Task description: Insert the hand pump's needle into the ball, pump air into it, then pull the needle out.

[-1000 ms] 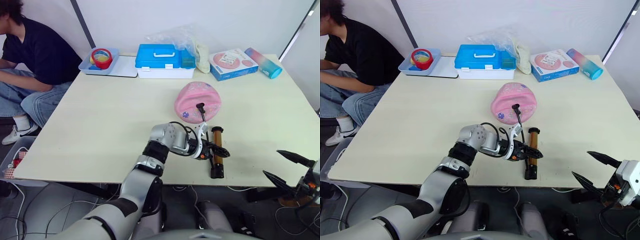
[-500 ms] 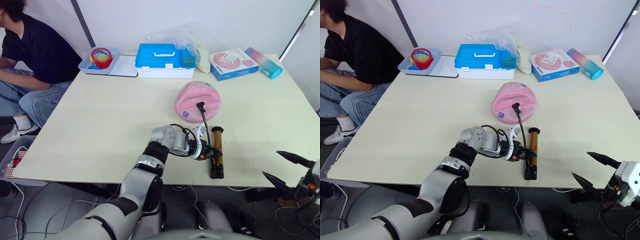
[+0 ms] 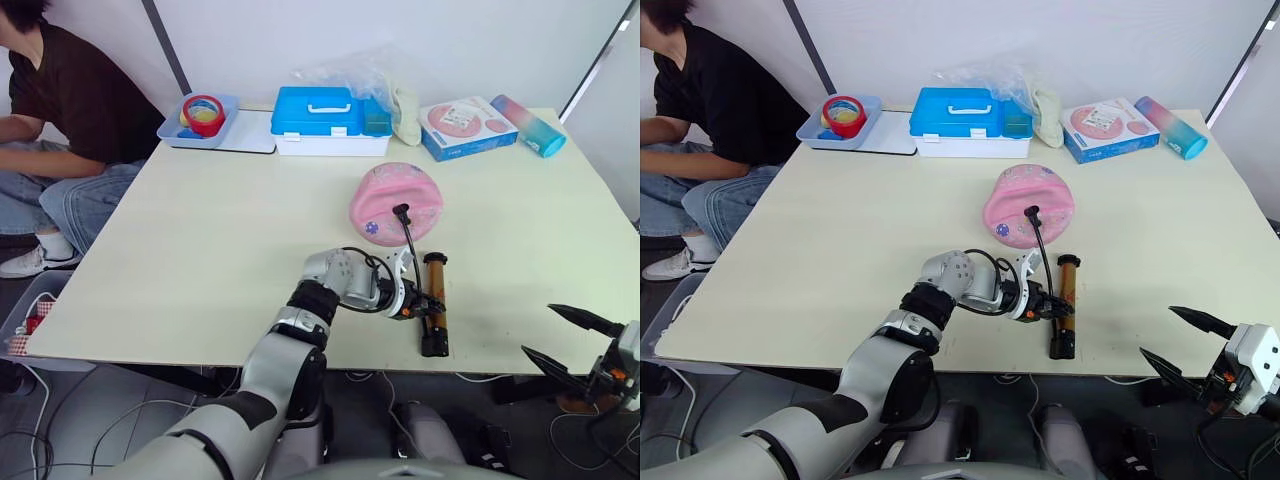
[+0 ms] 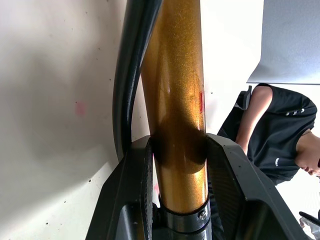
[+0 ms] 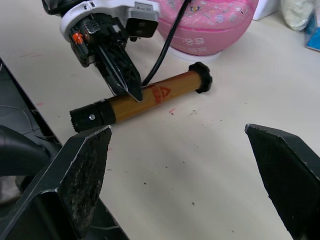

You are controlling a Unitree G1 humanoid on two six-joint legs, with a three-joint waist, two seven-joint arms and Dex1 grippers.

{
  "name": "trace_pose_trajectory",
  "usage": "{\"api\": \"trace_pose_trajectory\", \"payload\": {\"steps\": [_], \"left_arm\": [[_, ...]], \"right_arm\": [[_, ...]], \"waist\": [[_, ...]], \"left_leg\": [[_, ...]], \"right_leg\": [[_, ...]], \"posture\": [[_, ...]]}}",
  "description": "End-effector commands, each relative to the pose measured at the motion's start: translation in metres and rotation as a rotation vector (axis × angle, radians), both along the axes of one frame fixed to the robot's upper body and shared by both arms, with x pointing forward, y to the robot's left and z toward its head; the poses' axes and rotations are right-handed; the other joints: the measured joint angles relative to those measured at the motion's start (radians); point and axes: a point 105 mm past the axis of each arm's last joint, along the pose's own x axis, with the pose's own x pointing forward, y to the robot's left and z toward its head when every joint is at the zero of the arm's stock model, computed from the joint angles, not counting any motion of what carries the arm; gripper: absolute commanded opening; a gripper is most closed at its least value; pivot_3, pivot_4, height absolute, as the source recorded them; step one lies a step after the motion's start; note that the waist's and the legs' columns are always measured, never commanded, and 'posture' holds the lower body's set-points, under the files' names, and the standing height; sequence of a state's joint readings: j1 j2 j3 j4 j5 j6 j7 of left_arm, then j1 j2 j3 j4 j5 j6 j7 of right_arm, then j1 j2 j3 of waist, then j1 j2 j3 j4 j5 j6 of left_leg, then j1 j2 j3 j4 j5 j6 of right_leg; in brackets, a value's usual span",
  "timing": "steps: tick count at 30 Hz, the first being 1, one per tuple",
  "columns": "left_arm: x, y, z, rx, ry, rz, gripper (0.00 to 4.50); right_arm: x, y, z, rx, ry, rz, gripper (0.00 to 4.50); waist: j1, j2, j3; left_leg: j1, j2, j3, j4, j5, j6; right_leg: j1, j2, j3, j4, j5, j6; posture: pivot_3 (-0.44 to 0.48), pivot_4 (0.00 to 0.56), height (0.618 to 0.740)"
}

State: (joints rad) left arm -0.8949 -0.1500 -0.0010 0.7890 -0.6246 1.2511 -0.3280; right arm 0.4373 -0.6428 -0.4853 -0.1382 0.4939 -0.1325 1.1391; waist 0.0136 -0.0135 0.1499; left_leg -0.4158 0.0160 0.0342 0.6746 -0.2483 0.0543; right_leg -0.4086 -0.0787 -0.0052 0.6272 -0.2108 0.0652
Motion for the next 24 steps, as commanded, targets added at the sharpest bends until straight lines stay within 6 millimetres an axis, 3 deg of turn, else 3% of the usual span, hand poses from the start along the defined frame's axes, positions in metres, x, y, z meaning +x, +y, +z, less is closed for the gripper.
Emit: {"api": "trace_pose_trajectory", "payload": {"steps": [1,2,4,14,24], "left_arm": [[-0.035,-0.067,0.045,-0.198,-0.026,-0.162,1.41],[-0.035,-0.066,0.045,-0.198,-0.026,-0.161,1.12],[-0.034,-0.065,0.044,-0.198,-0.029,-0.161,1.04],[-0.042,-0.059,0.062,-0.294,-0.109,-0.256,1.04],[-0.043,-0.038,0.064,-0.328,-0.417,-0.391,1.04]], "right_arm": [[0.0,0.0,0.006,-0.01,-0.028,0.007,4.5],[0.0,0.0,0.006,-0.01,-0.028,0.008,4.5],[0.0,0.0,0.006,-0.01,-0.029,0.009,4.5],[0.001,0.007,0.012,0.024,-0.044,0.03,4.5],[0.011,0.017,0.034,0.088,-0.086,0.046,4.5]], "waist": [[0.0,0.0,0.0],[0.0,0.0,0.0],[0.0,0.0,0.0],[0.0,0.001,0.0],[0.001,0.002,0.0]], "left_leg": [[0.0,0.0,0.0,0.0,0.0,0.0],[0.0,0.0,0.0,0.0,0.0,0.0],[0.0,0.0,0.0,0.0,0.0,0.0],[0.0,-0.001,0.0,0.0,0.0,0.0],[0.0,-0.001,0.0,-0.001,0.0,0.0]], "right_leg": [[0.0,0.0,0.0,0.0,0.0,0.0],[0.0,0.0,0.0,0.0,0.0,0.0],[0.0,0.0,0.0,0.0,0.0,0.0],[0.0,0.0,0.0,0.0,0.0,0.0],[0.0,-0.001,0.001,-0.001,0.0,-0.001]], "posture": [[0.0,0.15,0.74],[0.0,0.15,0.74],[0.0,0.15,0.74],[0.0,0.15,0.74],[0.0,0.15,0.74]]}}
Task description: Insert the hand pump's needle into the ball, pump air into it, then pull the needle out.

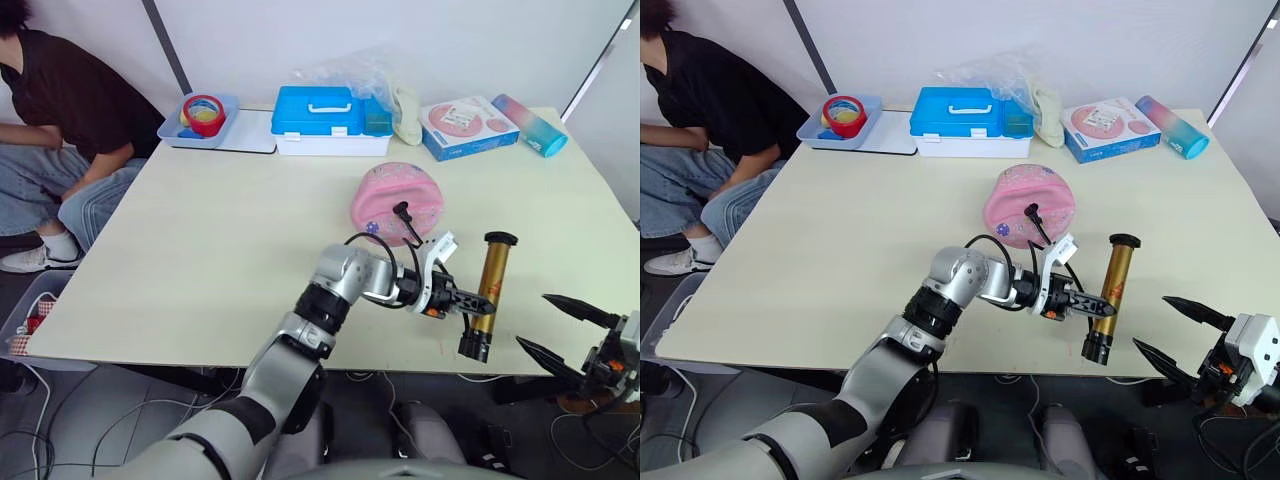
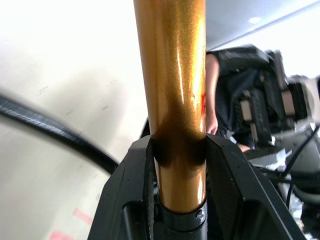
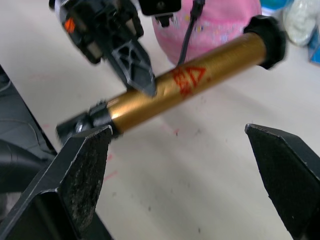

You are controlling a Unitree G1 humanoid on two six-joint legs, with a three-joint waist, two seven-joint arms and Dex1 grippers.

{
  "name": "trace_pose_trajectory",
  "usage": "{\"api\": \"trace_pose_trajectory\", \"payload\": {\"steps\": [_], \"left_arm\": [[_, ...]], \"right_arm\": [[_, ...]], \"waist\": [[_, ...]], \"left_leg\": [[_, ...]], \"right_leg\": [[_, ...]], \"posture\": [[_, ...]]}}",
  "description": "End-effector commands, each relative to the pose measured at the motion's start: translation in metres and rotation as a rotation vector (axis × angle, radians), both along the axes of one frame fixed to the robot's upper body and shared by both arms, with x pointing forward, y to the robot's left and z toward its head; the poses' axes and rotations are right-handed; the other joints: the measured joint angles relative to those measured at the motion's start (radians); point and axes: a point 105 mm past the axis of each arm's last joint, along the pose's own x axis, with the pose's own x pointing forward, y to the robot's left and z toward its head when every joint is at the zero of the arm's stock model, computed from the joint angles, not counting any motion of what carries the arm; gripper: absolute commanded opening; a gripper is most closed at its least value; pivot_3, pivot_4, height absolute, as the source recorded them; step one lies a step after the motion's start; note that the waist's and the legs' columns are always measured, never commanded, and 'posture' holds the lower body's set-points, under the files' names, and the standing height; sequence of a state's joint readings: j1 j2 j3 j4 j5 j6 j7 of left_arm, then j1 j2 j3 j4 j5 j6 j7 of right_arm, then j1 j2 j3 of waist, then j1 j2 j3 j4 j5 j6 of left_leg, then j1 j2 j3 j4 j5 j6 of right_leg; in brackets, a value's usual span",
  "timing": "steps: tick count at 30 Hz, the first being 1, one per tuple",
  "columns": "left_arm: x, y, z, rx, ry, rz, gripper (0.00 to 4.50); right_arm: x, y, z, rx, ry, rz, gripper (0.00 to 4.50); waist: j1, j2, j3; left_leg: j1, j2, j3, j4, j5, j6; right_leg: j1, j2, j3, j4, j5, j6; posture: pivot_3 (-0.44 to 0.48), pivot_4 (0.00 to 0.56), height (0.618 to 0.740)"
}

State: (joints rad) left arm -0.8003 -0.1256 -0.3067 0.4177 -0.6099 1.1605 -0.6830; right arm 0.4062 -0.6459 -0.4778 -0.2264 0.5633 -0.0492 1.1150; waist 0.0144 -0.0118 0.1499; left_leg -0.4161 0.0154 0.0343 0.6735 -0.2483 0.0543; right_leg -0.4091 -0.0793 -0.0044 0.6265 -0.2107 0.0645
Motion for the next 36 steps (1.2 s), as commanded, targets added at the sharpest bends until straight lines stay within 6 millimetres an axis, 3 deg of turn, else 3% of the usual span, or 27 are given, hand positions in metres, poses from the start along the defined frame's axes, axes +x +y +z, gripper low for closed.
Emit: {"api": "trace_pose_trajectory", "payload": {"steps": [1,25,36], "left_arm": [[-0.005,-0.001,0.014,-0.083,-0.12,-0.063,1.04],[0.02,0.053,0.014,-0.255,-0.656,-0.087,1.04],[0.025,0.072,0.002,-0.315,-0.891,-0.114,1.04]], "right_arm": [[0.003,0.003,0.018,0.031,-0.052,0.009,4.5],[0.011,0.019,0.038,0.131,-0.044,0.072,4.5],[0.016,0.031,0.046,0.143,-0.053,0.133,4.5]], "waist": [[0.0,0.0,0.0],[0.002,0.001,0.0],[0.001,0.001,0.0]], "left_leg": [[0.0,0.0,0.0,0.0,0.0,0.0],[0.0,0.0,0.0,0.0,0.0,0.0],[0.0,0.001,0.0,0.0,0.0,0.0]], "right_leg": [[0.0,0.0,0.0,0.0,0.0,0.0],[0.0,-0.001,0.0,0.0,0.0,0.0],[0.0,0.0,0.0,0.0,0.0,0.0]], "posture": [[0.0,0.15,0.74],[0.0,0.15,0.74],[0.0,0.15,0.74]]}}
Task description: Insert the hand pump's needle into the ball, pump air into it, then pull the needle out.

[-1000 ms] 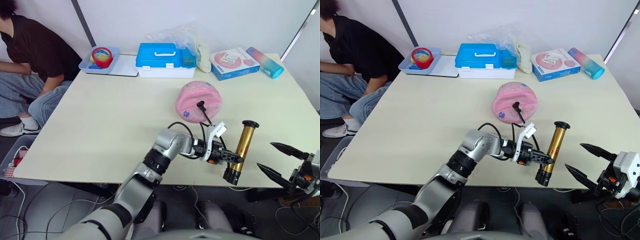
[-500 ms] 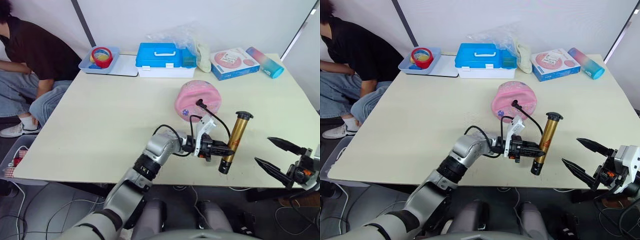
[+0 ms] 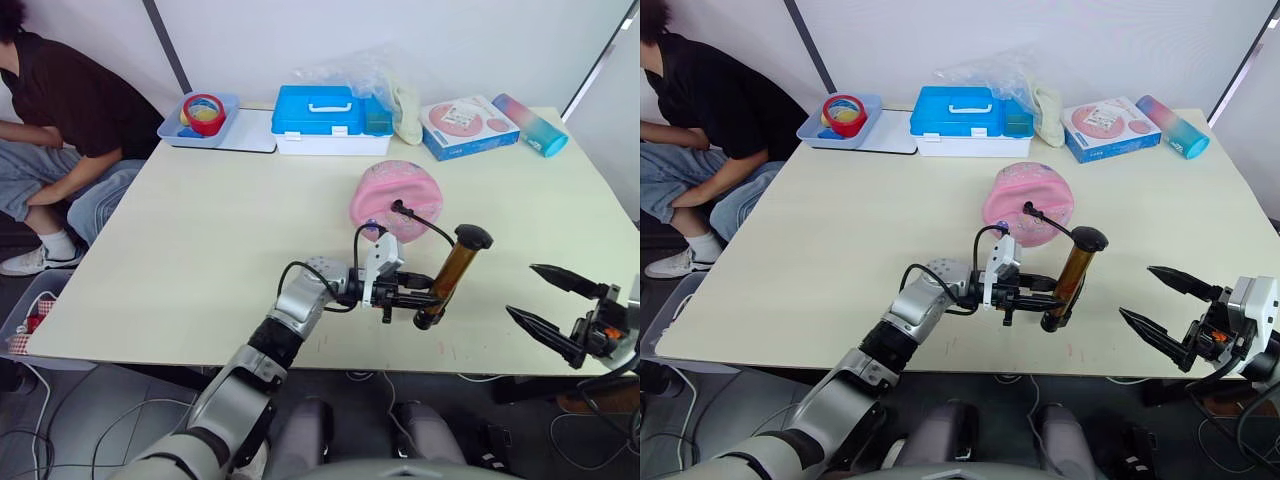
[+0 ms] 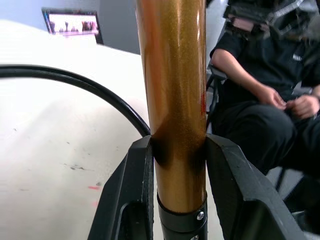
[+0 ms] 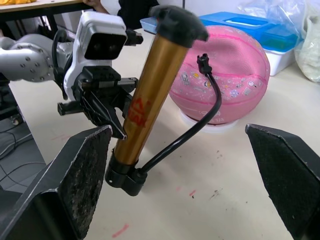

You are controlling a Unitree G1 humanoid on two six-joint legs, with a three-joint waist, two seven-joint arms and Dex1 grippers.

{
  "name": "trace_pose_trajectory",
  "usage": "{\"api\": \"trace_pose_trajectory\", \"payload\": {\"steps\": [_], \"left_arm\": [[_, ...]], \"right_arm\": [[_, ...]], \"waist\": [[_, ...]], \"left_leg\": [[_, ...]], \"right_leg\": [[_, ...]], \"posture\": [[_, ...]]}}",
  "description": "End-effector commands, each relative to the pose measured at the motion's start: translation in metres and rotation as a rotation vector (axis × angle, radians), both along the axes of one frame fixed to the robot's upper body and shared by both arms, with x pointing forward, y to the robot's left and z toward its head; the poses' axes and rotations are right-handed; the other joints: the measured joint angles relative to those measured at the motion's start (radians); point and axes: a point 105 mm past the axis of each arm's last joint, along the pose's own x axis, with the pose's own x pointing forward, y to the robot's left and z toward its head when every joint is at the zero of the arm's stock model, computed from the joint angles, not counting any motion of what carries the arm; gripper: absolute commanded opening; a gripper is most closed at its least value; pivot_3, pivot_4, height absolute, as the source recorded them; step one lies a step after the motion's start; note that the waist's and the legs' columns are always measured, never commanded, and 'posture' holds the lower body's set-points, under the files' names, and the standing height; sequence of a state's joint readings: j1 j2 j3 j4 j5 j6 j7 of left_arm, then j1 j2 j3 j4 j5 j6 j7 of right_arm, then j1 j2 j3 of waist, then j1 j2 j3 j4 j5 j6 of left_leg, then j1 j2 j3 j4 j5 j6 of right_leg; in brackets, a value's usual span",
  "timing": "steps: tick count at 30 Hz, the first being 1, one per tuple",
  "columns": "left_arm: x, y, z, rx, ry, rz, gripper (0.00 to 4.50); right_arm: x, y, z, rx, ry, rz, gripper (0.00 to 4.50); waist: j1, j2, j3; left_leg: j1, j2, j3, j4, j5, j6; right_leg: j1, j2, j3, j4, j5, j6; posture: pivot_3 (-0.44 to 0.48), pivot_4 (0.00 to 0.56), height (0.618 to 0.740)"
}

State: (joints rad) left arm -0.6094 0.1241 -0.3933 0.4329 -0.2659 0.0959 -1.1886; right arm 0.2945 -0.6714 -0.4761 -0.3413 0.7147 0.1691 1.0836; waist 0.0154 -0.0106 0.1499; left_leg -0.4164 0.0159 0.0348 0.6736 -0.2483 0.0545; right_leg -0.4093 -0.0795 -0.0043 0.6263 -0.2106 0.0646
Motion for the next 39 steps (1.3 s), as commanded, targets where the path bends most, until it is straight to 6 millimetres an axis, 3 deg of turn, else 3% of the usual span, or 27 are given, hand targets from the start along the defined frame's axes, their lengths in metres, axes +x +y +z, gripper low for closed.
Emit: {"api": "trace_pose_trajectory", "payload": {"steps": [1,13,25,38,39], "left_arm": [[0.002,0.004,0.005,-0.055,-0.089,-0.003,1.04],[0.008,0.007,-0.013,-0.066,-0.23,0.019,1.04],[0.009,0.005,-0.018,-0.09,-0.241,0.029,1.04],[0.009,0.001,-0.016,-0.121,-0.214,0.039,1.04],[0.009,0.001,-0.016,-0.122,-0.214,0.039,1.04]], "right_arm": [[0.001,0.01,0.013,-0.003,-0.041,0.05,4.5],[0.013,0.041,0.024,0.012,-0.034,0.176,4.5],[0.031,0.071,0.024,0.063,-0.006,0.266,4.5],[0.044,0.081,0.021,0.093,0.014,0.281,4.5],[0.044,0.081,0.02,0.092,0.014,0.282,4.25]], "waist": [[0.0,0.0,0.0],[0.0,-0.001,0.001],[-0.001,-0.002,0.001],[-0.001,-0.002,0.001],[-0.001,-0.002,0.001]], "left_leg": [[0.0,0.0,0.0,0.0,0.0,0.0],[0.0,0.0,0.0,0.0,0.0,0.0],[0.0,0.0,0.0,0.0,0.0,0.0],[-0.001,0.0,0.0,0.0,0.0,0.0],[-0.001,0.0,0.0,0.0,0.0,0.0]], "right_leg": [[0.0,0.0,0.0,0.0,0.0,0.0],[0.0,0.0,0.0,0.0,0.0,0.0],[0.0,0.0,-0.001,0.0,0.0,0.0],[0.0,0.0,-0.001,0.0,0.0,0.0],[0.0,0.0,-0.001,0.0,0.0,0.0]], "posture": [[0.0,0.15,0.74],[0.0,0.15,0.74],[0.0,0.15,0.74],[0.0,0.15,0.74],[0.0,0.15,0.74]]}}
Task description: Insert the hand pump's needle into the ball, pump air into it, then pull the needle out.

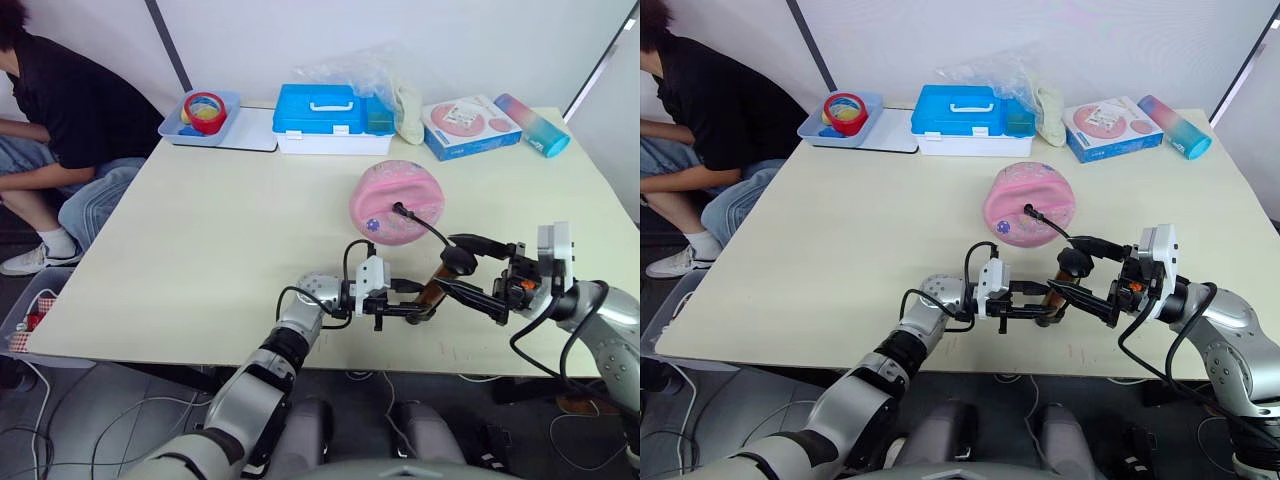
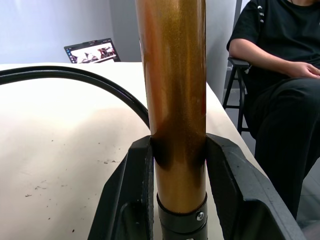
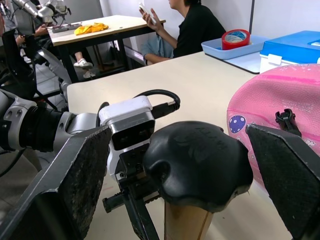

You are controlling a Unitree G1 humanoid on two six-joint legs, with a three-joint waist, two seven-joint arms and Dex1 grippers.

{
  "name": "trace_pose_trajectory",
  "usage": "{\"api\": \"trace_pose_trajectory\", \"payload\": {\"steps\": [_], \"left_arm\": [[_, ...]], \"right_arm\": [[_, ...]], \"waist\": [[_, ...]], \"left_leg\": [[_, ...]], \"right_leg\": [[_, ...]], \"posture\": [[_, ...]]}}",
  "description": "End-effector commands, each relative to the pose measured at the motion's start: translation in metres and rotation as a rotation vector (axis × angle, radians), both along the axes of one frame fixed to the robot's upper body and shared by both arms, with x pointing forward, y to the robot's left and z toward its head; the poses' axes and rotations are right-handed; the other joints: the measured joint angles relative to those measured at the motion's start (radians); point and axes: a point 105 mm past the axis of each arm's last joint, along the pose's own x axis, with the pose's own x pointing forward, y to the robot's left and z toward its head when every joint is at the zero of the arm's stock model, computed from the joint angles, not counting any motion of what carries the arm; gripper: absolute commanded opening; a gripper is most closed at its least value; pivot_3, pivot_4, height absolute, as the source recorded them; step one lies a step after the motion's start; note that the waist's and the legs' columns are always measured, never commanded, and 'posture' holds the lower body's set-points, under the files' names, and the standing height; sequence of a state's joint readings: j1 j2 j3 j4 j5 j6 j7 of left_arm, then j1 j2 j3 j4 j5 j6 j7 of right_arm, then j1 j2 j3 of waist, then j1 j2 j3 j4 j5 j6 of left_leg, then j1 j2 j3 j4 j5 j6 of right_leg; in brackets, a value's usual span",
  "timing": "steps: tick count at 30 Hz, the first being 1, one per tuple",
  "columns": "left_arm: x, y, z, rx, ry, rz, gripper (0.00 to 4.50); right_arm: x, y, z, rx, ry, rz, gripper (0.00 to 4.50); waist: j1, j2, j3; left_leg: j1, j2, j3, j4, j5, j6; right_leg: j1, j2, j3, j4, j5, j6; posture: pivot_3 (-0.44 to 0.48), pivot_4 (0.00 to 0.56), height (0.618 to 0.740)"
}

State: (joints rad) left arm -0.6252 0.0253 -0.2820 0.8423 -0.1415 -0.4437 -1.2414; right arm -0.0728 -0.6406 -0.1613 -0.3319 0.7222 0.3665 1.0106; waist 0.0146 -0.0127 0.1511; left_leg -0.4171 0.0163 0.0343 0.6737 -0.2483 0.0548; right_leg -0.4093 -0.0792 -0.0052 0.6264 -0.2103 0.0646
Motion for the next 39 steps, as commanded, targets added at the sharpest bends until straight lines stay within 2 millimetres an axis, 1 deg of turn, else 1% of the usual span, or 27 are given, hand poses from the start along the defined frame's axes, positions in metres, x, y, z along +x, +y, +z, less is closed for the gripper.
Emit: {"api": "trace_pose_trajectory", "payload": {"steps": [1,2,5,6,13,15,16,18,19,21,22,23,25,26,34,39], "left_arm": [[0.003,-0.005,0.014,-0.046,-0.034,-0.001,1.04],[0.003,-0.005,0.014,-0.045,-0.035,-0.002,1.04],[0.002,-0.006,0.013,-0.045,-0.033,-0.004,1.04],[0.002,-0.007,0.013,-0.046,-0.032,-0.004,1.04],[0.002,-0.007,0.009,-0.027,0.008,-0.009,1.04],[0.003,-0.005,0.005,0.02,0.059,-0.03,1.04],[0.003,-0.004,0.003,0.048,0.111,-0.05,1.04],[0.001,-0.002,0.003,0.073,0.178,-0.089,1.04],[0.001,-0.002,0.004,0.08,0.177,-0.097,2.07],[0.0,-0.002,0.004,0.096,0.166,-0.108,2.51],[0.0,-0.002,0.004,0.102,0.164,-0.11,3.09],[0.0,-0.002,0.004,0.109,0.163,-0.107,3.4],[0.0,-0.003,-0.001,0.131,0.166,-0.102,4.3],[0.0,-0.003,-0.003,0.141,0.165,-0.098,4.5],[-0.001,-0.01,-0.022,0.219,0.156,-0.038,4.5],[0.002,-0.013,-0.026,0.231,0.143,-0.005,4.5]], "right_arm": [[0.001,0.001,0.007,0.005,-0.03,0.012,3.97],[0.001,0.0,0.008,0.013,-0.033,0.007,3.68],[0.003,0.0,0.008,0.022,-0.031,0.007,2.33],[0.003,0.0,0.008,0.021,-0.028,0.01,2.1],[0.003,-0.001,0.009,0.018,-0.032,0.012,2.1],[0.002,-0.002,0.013,0.025,-0.036,0.011,2.1],[0.002,-0.003,0.015,0.03,-0.037,0.012,2.1],[0.001,-0.003,0.018,0.03,-0.04,0.015,2.1],[0.001,-0.003,0.019,0.029,-0.04,0.016,2.1],[0.0,-0.004,0.021,0.026,-0.043,0.016,2.1],[0.0,-0.004,0.021,0.027,-0.043,0.017,2.1],[-0.001,-0.004,0.022,0.028,-0.044,0.017,2.1],[-0.001,-0.004,0.022,0.03,-0.044,0.019,2.1],[-0.001,-0.004,0.022,0.03,-0.045,0.019,2.1],[-0.003,-0.002,0.025,0.038,-0.051,0.02,2.1],[-0.003,-0.001,0.025,0.041,-0.05,0.022,2.1]], "waist": [[0.0,0.0,0.0],[0.0,0.0,0.0],[0.0,0.0,0.0],[0.0,0.0,0.0],[0.0,0.0,0.0],[0.0,0.0,0.0],[0.0,0.0,0.0],[-0.001,0.0,0.0],[-0.001,0.0,0.0],[-0.003,0.0,0.0],[-0.002,0.0,0.0],[-0.002,0.0,0.0],[-0.001,0.0,0.0],[-0.001,0.0,0.0],[0.0,0.0,0.0],[-0.001,0.0,0.0]], "left_leg": [[0.0,0.0,0.0,0.0,0.0,0.0],[0.0,0.0,0.0,0.0,0.0,0.0],[0.0,0.0,0.0,0.0,0.0,0.0],[0.0,0.0,0.0,0.0,0.0,0.0],[0.0,0.0,0.0,0.0,0.0,0.0],[0.0,0.0,0.0,0.0,0.0,0.0],[0.0,0.0,0.0,0.0,0.0,0.0],[0.0,0.0,0.0,0.0,0.0,0.0],[0.0,0.0,0.0,0.0,0.0,0.0],[0.0,0.0,0.0,0.0,0.0,0.0],[0.0,0.0,0.0,0.0,0.0,0.0],[0.0,0.0,-0.001,0.0,0.0,0.0],[0.0,0.0,-0.001,0.0,0.0,0.0],[0.0,0.0,-0.001,0.0,0.0,0.0],[0.0,0.0,-0.001,0.0,0.0,0.0],[0.0,0.0,-0.001,0.0,0.0,0.0]], "right_leg": [[0.0,0.0,0.0,0.0,0.0,0.0],[0.0,0.0,0.0,0.0,0.0,0.0],[0.0,0.0,0.0,0.0,0.0,0.0],[0.0,0.0,0.0,0.0,0.0,0.0],[0.0,0.0,0.0,0.0,0.0,0.0],[0.0,0.0,0.0,0.0,0.0,0.0],[0.0,0.0,0.0,0.0,0.0,0.0],[0.0,0.0,0.0,0.0,0.0,0.0],[0.0,0.001,0.0,0.0,0.0,0.0],[0.0,0.001,0.0,0.0,0.0,0.0],[0.0,0.001,0.0,0.0,0.0,0.0],[0.0,0.001,0.0,0.0,0.0,0.0],[0.0,0.001,0.0,0.0,0.0,0.0],[0.0,0.001,0.0,0.0,0.0,0.0],[0.0,0.001,0.0,0.0,0.0,0.0],[0.0,0.001,0.0,0.0,0.0,0.0]], "posture": [[0.0,0.15,0.74],[0.0,0.15,0.74],[0.0,0.15,0.74],[0.0,0.15,0.74],[0.0,0.15,0.74],[0.0,0.15,0.74],[0.0,0.15,0.74],[0.0,0.15,0.74],[0.0,0.15,0.74],[0.0,0.15,0.74],[0.0,0.15,0.74],[0.0,0.15,0.74],[0.0,0.15,0.74],[0.0,0.15,0.74],[0.0,0.15,0.74],[0.0,0.15,0.74]]}}
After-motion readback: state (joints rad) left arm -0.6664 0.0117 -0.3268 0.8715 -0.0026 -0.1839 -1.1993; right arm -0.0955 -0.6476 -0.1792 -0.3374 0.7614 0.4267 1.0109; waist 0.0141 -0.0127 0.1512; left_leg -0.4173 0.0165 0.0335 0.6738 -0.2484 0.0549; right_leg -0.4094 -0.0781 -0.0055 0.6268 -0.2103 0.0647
